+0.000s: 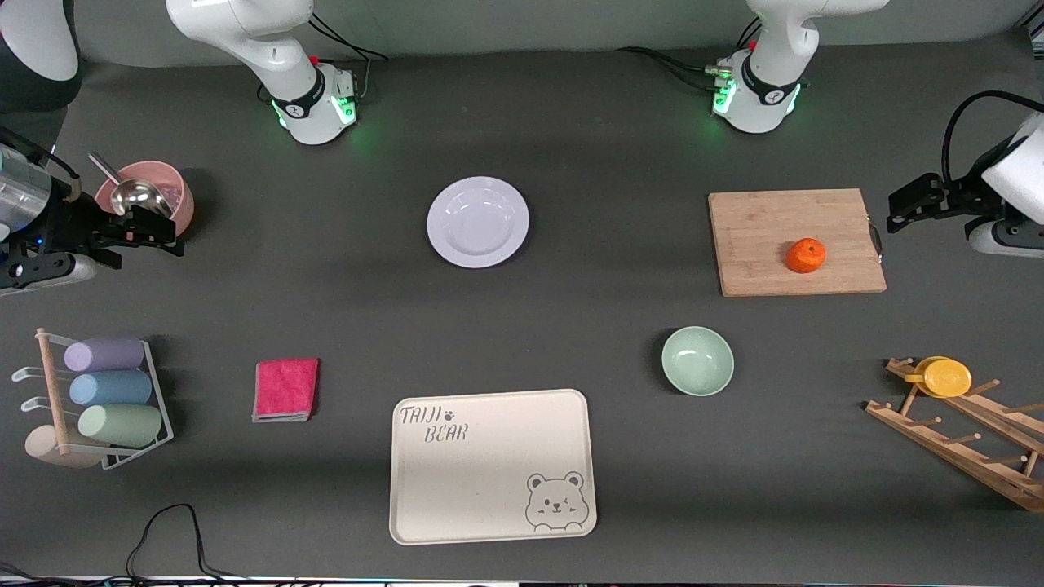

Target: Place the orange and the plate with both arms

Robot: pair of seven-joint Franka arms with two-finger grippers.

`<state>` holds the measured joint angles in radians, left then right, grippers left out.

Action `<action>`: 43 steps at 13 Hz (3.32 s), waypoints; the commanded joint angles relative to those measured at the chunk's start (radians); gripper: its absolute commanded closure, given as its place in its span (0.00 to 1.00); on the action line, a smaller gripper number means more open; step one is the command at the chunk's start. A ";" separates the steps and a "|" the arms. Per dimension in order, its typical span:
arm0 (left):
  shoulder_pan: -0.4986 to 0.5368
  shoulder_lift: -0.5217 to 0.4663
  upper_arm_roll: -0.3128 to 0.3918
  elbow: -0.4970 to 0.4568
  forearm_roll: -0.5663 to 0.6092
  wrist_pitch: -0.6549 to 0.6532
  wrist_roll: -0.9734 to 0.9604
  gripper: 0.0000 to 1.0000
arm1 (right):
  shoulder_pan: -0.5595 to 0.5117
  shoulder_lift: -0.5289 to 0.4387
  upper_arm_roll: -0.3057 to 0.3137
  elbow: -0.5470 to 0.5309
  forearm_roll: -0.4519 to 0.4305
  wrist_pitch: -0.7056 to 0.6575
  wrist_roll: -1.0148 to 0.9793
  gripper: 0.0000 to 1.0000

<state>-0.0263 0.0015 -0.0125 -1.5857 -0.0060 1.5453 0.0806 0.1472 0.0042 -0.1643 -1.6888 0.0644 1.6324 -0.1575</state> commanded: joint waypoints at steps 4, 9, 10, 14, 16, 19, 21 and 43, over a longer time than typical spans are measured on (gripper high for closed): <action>-0.001 -0.009 0.005 -0.005 -0.003 -0.010 -0.013 0.00 | 0.009 -0.012 -0.006 -0.008 -0.015 -0.008 -0.014 0.00; 0.084 -0.162 0.006 -0.176 0.009 -0.021 0.040 0.00 | 0.009 -0.015 -0.006 -0.009 -0.015 -0.008 -0.014 0.00; 0.107 -0.226 0.006 -0.256 0.009 -0.005 0.057 0.00 | 0.009 -0.016 -0.006 -0.015 -0.015 -0.008 -0.016 0.00; 0.112 -0.434 0.006 -0.486 0.018 0.036 0.059 0.00 | 0.009 -0.016 -0.006 -0.020 -0.015 -0.006 -0.016 0.00; 0.112 -0.451 0.005 -0.505 0.020 0.047 0.059 0.00 | 0.009 -0.013 -0.006 -0.022 -0.014 -0.002 -0.016 0.00; 0.111 -0.405 0.003 -0.548 0.020 0.148 0.059 0.00 | 0.009 -0.012 -0.006 -0.022 -0.012 0.000 -0.016 0.00; 0.111 -0.379 0.005 -0.623 0.020 0.250 0.059 0.00 | 0.009 -0.010 -0.004 -0.019 -0.012 0.006 -0.016 0.00; 0.126 0.107 0.005 -1.109 0.050 1.323 0.060 0.00 | 0.018 -0.049 -0.020 0.001 -0.024 -0.102 0.010 0.00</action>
<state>0.1018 0.1099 -0.0074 -2.6918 0.0318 2.8600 0.1328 0.1525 -0.0338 -0.1783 -1.6879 0.0628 1.5480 -0.1582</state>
